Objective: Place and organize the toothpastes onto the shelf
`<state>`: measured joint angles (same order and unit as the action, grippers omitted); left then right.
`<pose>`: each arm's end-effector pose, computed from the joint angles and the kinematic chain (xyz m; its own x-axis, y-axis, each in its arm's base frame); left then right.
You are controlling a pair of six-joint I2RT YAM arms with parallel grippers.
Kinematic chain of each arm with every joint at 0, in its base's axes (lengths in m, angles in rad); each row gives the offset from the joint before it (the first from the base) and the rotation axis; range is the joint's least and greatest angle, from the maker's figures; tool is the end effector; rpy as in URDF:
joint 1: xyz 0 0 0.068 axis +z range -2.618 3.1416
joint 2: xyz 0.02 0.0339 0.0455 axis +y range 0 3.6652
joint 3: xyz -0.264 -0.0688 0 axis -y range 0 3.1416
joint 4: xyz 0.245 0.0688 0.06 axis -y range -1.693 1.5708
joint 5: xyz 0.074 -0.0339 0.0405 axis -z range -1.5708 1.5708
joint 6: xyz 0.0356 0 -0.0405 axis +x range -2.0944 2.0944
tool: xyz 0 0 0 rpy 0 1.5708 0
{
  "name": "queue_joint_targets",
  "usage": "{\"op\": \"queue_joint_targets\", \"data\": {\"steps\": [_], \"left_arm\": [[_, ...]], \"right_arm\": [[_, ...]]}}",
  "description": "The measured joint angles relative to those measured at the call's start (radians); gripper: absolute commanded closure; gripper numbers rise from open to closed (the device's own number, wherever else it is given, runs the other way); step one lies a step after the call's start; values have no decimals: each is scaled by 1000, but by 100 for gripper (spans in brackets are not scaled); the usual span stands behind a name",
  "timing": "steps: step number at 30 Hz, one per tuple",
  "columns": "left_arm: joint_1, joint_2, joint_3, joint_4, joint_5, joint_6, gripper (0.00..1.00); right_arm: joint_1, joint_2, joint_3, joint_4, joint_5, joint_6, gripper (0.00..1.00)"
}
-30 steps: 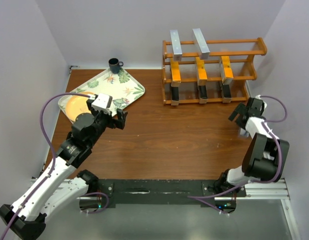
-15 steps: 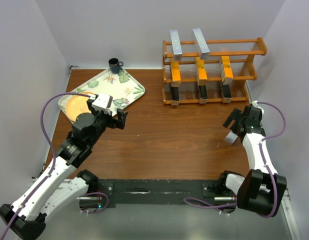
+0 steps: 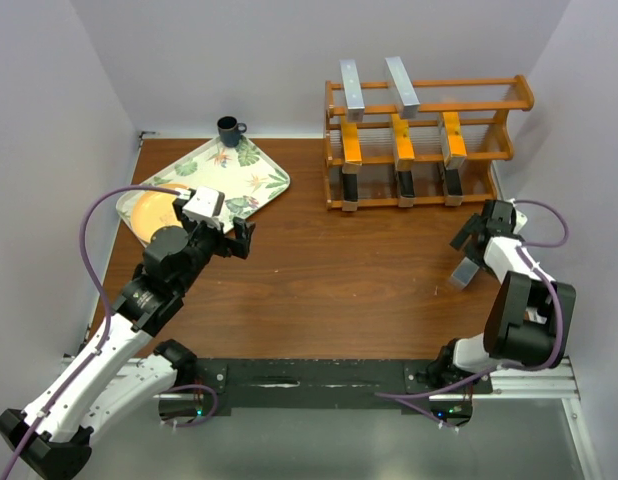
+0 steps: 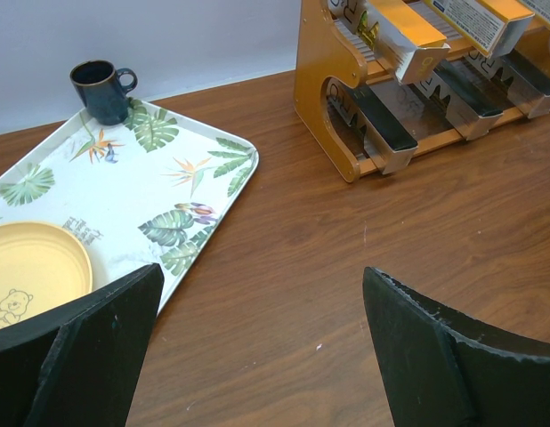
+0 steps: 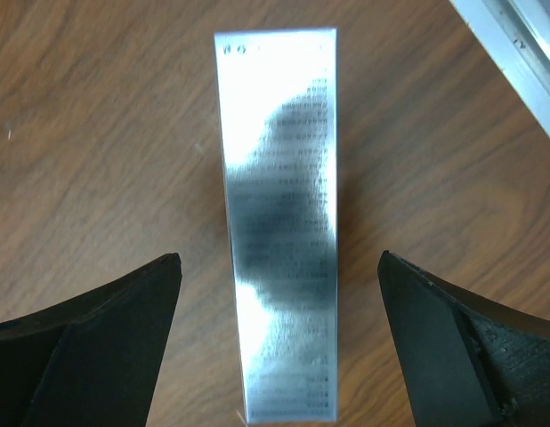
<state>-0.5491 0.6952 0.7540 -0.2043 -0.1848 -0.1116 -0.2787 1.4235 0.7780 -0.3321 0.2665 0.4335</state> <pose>0.1451 -0.0811 0.3411 -0.1628 -0.0287 -0.9862 0.3420 0.9360 -0.0837 0.2605 -0.0843 0.1853 -0.5525 0.5796 -0.5990 0.7041 0.7091 0.0366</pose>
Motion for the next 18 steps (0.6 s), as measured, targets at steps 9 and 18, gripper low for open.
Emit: {"op": "queue_joint_targets", "data": {"steps": [9,18], "left_arm": [[0,0,0,0,0,0,0],[2,1,0,0,2,0,0]], "right_arm": [[-63,102,10,68,-4,0,31],[-80,137,25,84,-50,0,60]]}}
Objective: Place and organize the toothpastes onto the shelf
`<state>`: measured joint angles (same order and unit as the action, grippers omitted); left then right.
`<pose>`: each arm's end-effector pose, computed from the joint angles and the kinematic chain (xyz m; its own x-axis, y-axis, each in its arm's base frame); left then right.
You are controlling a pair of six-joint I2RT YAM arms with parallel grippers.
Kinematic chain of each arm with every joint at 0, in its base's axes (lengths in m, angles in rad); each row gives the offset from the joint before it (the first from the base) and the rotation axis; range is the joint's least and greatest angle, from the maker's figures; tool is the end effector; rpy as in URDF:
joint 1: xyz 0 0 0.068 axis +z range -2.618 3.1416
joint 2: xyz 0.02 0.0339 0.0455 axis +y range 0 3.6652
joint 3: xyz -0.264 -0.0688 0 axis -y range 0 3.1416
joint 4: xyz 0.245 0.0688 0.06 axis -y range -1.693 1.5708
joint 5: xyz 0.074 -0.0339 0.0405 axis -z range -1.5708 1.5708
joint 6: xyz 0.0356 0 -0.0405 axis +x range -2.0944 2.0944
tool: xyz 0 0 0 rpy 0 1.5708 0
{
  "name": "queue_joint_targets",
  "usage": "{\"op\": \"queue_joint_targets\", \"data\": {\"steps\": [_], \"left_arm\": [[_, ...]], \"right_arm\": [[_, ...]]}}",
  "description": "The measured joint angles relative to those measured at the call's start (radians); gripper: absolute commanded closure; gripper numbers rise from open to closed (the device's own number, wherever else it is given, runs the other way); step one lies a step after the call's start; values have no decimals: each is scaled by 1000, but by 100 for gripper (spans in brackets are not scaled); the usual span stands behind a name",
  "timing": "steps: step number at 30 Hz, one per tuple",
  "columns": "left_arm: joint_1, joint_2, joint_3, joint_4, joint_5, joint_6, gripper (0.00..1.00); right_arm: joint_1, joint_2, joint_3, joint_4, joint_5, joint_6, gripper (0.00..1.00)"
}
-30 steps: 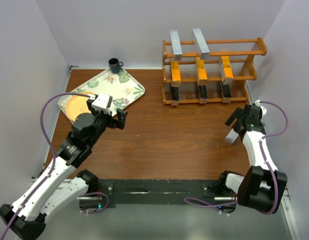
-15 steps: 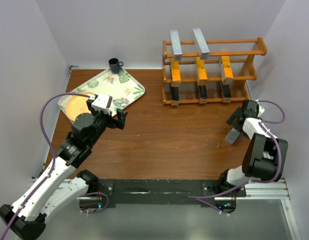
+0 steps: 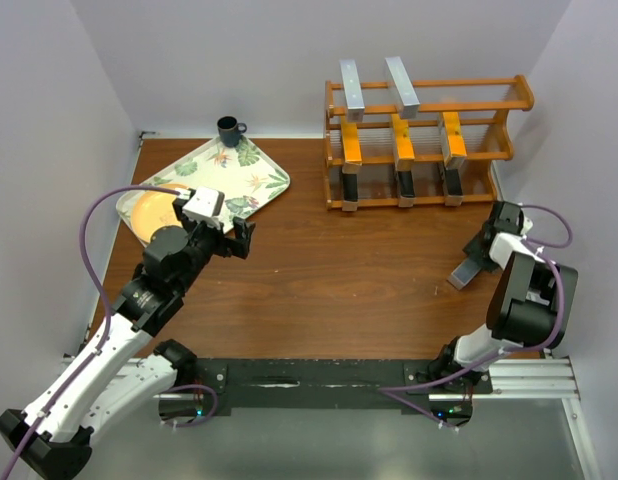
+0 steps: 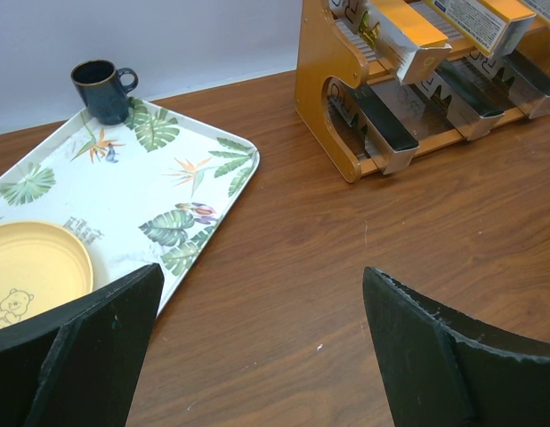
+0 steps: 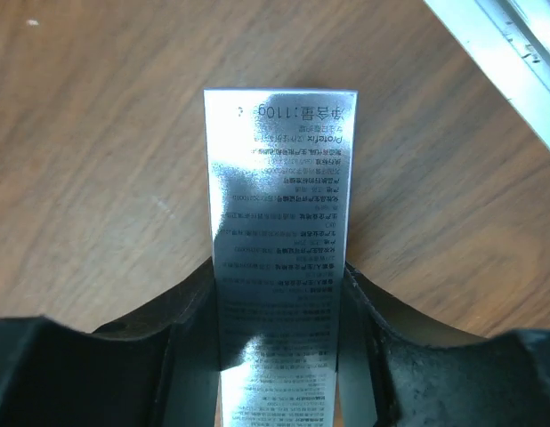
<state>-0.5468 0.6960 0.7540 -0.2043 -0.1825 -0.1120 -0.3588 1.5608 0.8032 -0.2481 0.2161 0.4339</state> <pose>0.1455 -0.0810 0.3410 -0.1638 -0.0290 -0.9861 0.3418 0.9360 -0.0843 0.2734 -0.1107 0.1609 -0.5281 0.6366 -0.5620 0.7412 0.6685 0.0608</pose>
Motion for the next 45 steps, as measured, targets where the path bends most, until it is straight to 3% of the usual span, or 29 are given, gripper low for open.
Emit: {"op": "queue_joint_targets", "data": {"steps": [5,11,20,26,36,45], "left_arm": [[3,3,0,0,16,0,0],[6,13,0,1,60,0,0],[23,-39,-37,43,157,-2,0],[24,-61,-60,95,227,-51,0],[19,18,-100,282,365,-317,0],[-112,168,-182,514,394,-504,0]], "right_arm": [[0,-104,-32,-2,-56,2,63],[14,-323,-130,7,-229,16,64],[259,-575,-243,95,-532,90,64],[482,-605,-250,217,-631,167,64],[748,-612,-288,390,-691,215,62],[895,-611,-316,499,-734,230,62]]}}
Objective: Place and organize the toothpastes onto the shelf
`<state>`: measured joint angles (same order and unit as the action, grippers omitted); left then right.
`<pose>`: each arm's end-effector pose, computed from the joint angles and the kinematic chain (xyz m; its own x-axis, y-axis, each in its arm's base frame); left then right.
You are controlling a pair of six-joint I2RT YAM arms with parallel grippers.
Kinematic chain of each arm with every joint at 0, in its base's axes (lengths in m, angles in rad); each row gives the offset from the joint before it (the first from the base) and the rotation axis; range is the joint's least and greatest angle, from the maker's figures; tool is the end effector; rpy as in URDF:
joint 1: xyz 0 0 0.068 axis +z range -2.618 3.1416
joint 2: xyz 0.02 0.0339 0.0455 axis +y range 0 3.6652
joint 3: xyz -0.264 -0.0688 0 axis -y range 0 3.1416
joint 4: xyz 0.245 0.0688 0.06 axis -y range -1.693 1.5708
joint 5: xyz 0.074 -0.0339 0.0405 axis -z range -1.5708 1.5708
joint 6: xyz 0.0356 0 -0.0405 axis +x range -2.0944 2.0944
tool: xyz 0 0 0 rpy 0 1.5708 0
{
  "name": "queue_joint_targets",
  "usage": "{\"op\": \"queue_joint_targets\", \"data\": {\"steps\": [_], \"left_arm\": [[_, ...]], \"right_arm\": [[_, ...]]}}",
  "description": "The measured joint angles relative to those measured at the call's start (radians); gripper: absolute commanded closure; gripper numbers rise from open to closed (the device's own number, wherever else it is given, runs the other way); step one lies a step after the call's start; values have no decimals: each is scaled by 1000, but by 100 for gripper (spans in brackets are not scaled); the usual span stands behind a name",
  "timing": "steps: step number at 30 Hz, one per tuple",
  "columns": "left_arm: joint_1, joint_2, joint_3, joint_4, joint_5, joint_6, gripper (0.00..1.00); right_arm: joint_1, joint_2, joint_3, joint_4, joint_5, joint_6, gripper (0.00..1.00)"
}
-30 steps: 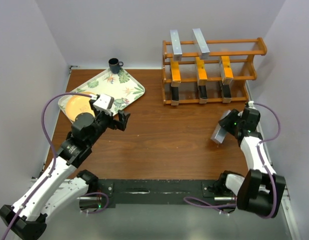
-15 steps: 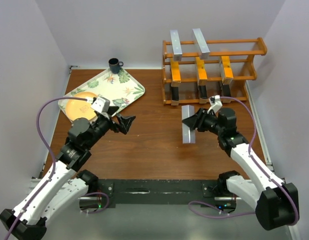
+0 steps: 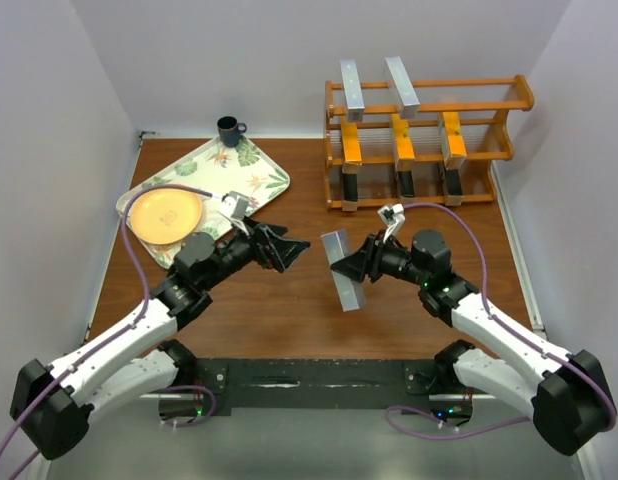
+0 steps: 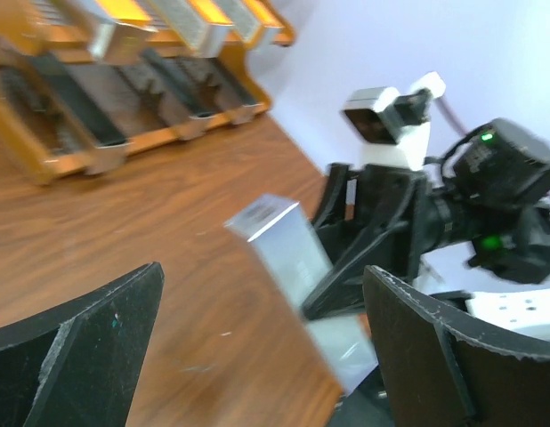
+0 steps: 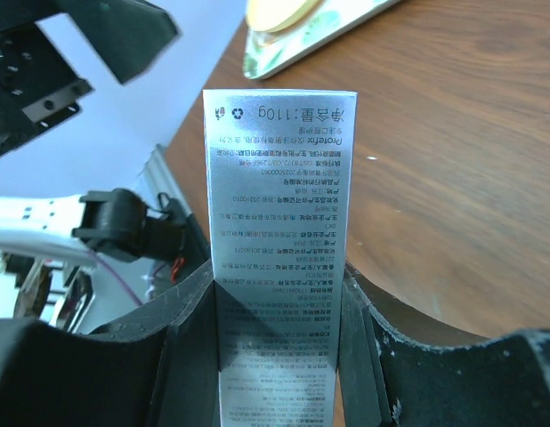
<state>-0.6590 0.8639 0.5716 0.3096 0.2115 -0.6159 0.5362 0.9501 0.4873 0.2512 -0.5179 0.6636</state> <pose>0.1608 -0.1340 0.3030 -0.4306 -0.3809 -0.8182 0.6320 0.5199 -0.5746 0.1759 0.1250 0.2505 -0.6719 0.2232 -0.7062 -0.5663 0.4597 0.6841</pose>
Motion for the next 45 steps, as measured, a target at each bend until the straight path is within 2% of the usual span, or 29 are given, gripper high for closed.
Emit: {"op": "queue_joint_targets", "data": {"steps": [6,15,22,34,45], "left_arm": [[-70,108,-11,165,-17,-89,0],[-75,144,-186,481,-39,-187,0],[-75,214,-211,719,-19,-256,0],[-75,255,-212,775,-92,-354,0],[-75,367,-213,820,-66,-441,2]], "right_arm": [[39,32,0,82,-33,37,62],[52,63,-1,229,-103,132,62],[63,114,0,283,-134,186,63],[68,175,3,413,-178,260,64],[72,222,22,496,-186,301,64]]}}
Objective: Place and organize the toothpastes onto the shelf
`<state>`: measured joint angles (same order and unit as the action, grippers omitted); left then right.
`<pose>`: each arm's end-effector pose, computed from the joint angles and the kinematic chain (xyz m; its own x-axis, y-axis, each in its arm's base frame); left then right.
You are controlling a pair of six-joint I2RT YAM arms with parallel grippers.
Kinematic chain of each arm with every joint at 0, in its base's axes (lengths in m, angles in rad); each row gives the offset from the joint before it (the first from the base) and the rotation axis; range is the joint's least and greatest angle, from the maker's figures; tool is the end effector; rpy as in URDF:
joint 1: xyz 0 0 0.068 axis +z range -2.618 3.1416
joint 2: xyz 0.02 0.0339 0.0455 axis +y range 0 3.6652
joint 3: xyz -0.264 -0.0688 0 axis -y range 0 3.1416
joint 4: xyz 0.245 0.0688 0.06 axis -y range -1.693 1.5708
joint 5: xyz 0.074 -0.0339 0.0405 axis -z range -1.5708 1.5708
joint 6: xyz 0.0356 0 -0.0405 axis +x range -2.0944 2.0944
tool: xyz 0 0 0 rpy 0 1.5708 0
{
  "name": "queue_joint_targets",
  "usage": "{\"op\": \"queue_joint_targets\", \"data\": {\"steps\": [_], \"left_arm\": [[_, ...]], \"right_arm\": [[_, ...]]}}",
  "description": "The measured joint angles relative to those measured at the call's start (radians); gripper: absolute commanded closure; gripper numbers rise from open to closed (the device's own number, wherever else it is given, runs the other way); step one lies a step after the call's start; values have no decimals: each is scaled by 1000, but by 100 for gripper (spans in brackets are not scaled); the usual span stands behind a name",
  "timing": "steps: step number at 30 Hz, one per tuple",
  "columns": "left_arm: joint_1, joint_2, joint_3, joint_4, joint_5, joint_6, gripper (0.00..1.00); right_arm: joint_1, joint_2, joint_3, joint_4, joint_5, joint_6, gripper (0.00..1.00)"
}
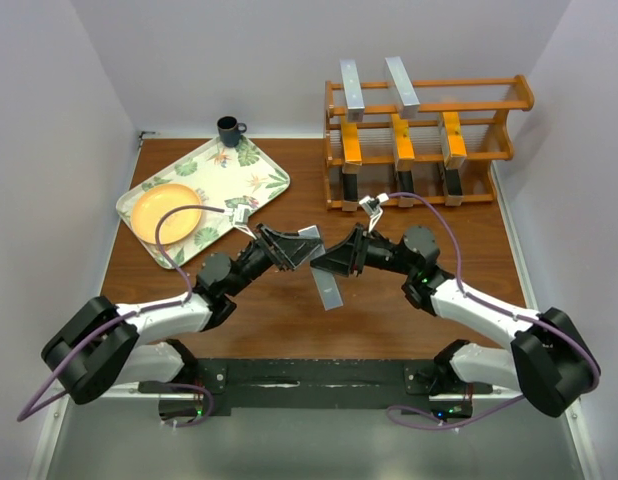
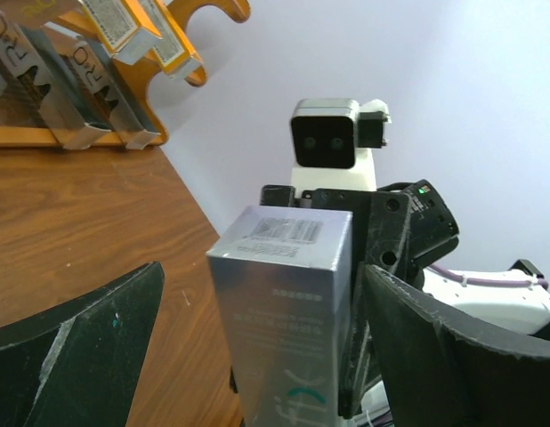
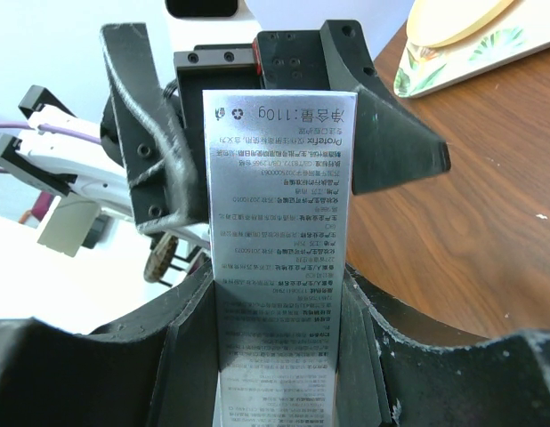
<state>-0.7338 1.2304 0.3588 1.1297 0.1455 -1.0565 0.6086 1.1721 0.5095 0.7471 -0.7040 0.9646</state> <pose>0.1756 -0.1653 0.2413 -0.5743 -0.6421 -0.5078 0.5422 0.1665 -0.8236 0.1906 0.1609 0.2619 -0.7536 0.2384 -0.6126 -0.6067 0.1066 0.7878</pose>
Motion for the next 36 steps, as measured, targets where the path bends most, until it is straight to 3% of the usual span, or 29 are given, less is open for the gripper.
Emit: {"op": "queue_joint_targets", "data": {"steps": [6,15,16,18,22,25,36], "left_arm": [[0,30,-4,88,35,-34,12],[1,30,-8,121,35,-58,50],[2,30,-8,118,35,-61,57],[2,30,-10,122,36,-74,61],[2,30,-14,113,37,-76,71],[0,26,-17,101,31,-73,75],[0,-45,-26,-40,-101,-63,89]], "right_arm": [[0,40,0,43,-6,32,64],[4,45,0,74,-23,40,61],[6,45,0,78,-23,38,54],[6,45,0,78,-27,35,47],[6,43,1,29,-20,4,18],[6,21,3,-72,0,-44,5],[7,-205,47,-460,120,-281,2]]}}
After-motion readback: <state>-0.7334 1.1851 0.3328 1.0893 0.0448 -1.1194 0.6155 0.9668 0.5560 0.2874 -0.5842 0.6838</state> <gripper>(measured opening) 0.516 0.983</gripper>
